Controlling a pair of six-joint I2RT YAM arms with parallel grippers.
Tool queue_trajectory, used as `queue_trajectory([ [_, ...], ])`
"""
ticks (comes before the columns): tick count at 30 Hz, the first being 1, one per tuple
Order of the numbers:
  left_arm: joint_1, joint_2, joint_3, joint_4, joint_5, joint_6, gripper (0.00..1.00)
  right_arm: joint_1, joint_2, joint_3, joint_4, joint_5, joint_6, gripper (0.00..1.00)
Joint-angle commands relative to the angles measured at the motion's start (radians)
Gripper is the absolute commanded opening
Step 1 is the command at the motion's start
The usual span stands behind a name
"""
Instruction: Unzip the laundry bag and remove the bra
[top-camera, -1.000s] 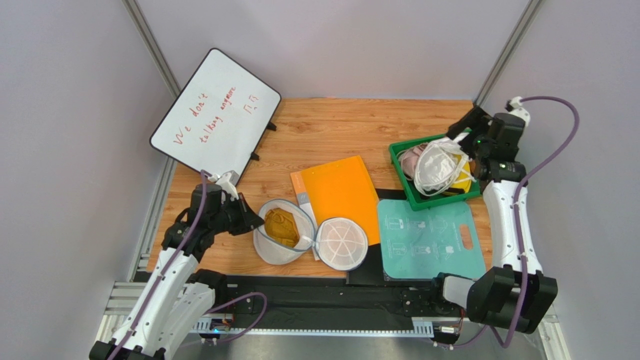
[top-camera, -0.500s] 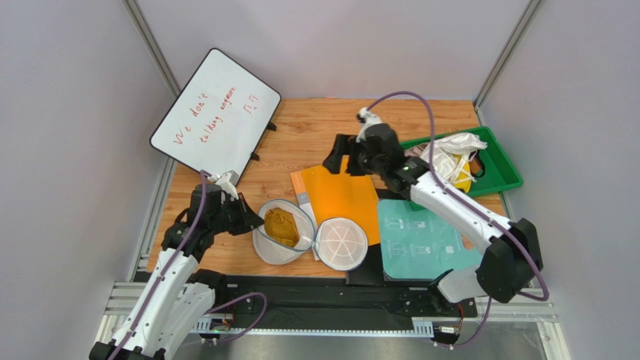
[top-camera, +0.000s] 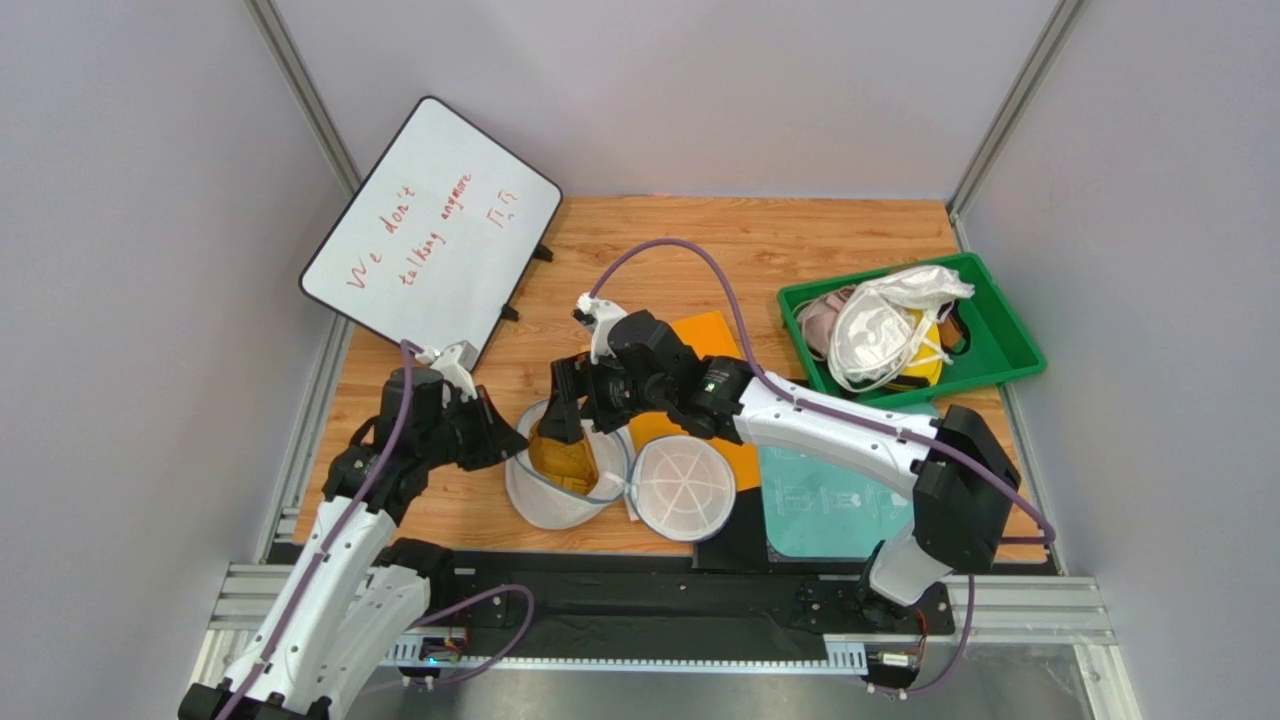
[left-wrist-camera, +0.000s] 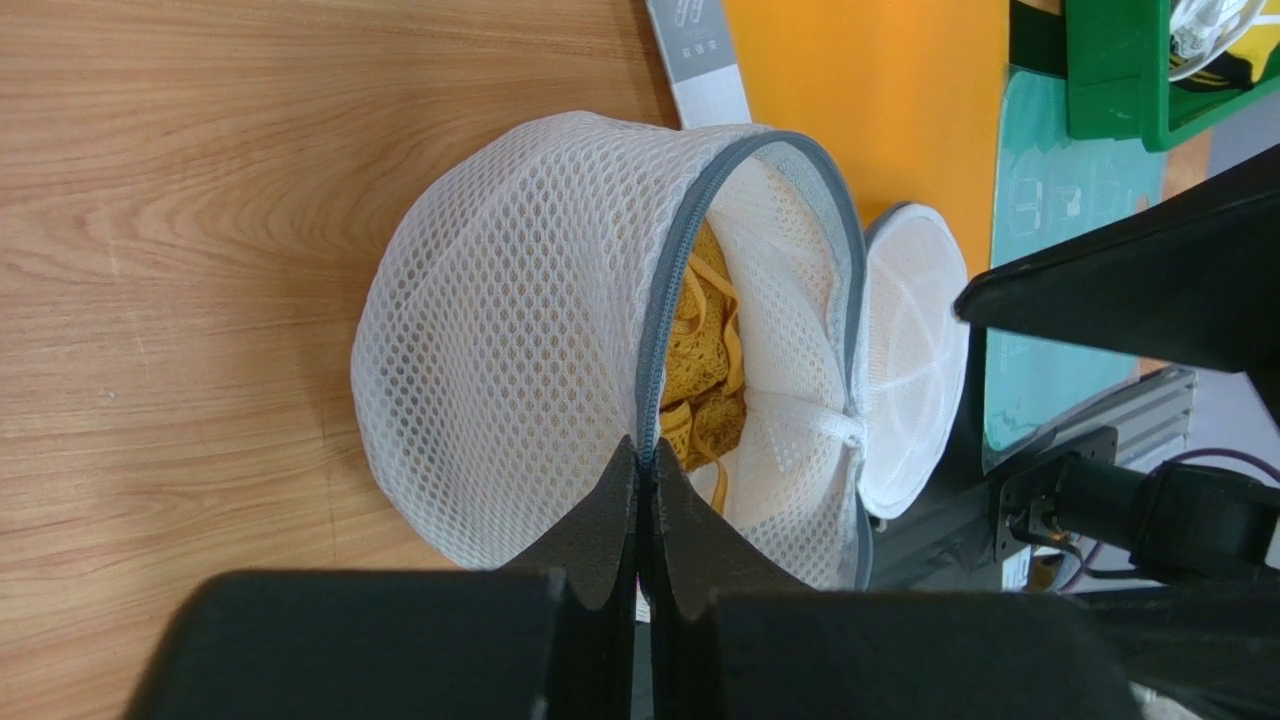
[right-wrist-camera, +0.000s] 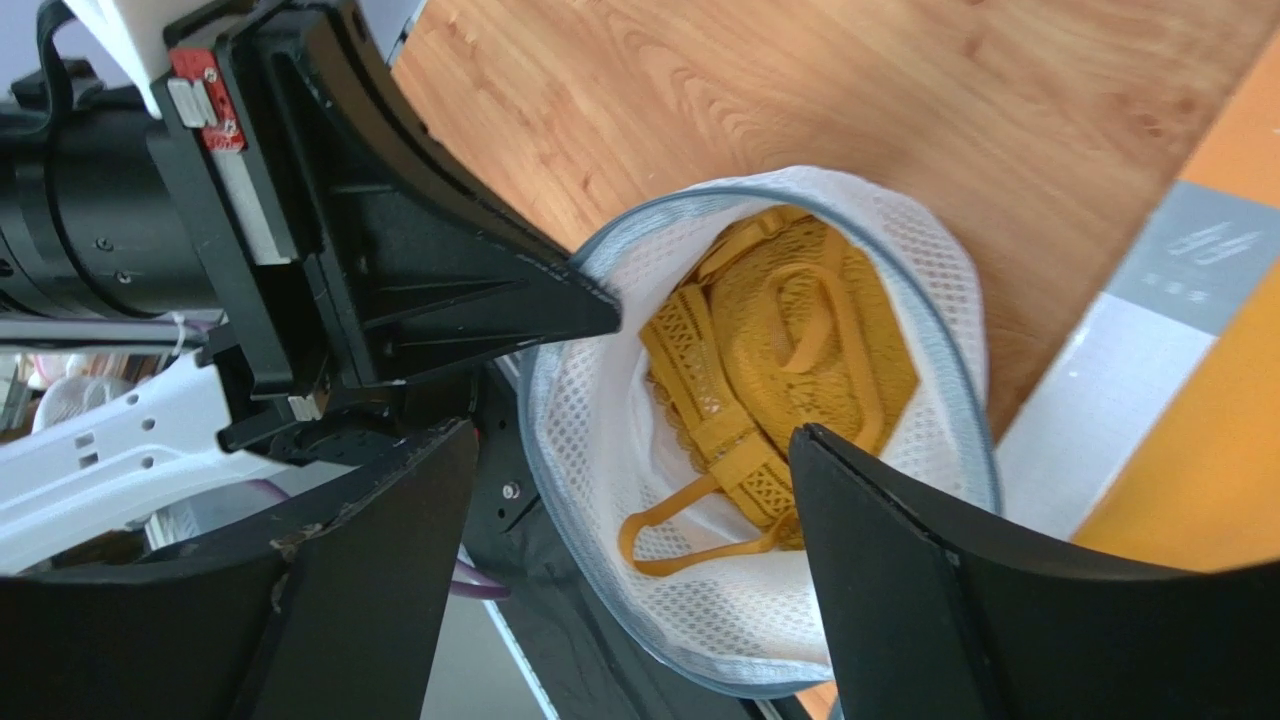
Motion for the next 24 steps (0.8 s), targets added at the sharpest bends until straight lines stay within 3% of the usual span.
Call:
queue_trajectory([
  [1,0.004,-0.006,0.016,0.029,0.017,0.009,0.00,0.025,0.061,0.018,0.062,-0.030,0.025,0.79],
  [12,0.004,-0.006,0.016,0.026,0.018,0.009,0.00,0.033,0.226,-0.004,0.090,-0.027,0.030,0.74],
  [20,0.003,-0.002,0.018,0.025,0.020,0.009,0.00,0.056,0.265,0.012,0.010,0.140,-0.022,0.76],
  [24,0.004,0.000,0.018,0.026,0.021,0.009,0.00,0.076,0.304,0.024,0.001,0.138,-0.031,0.76],
])
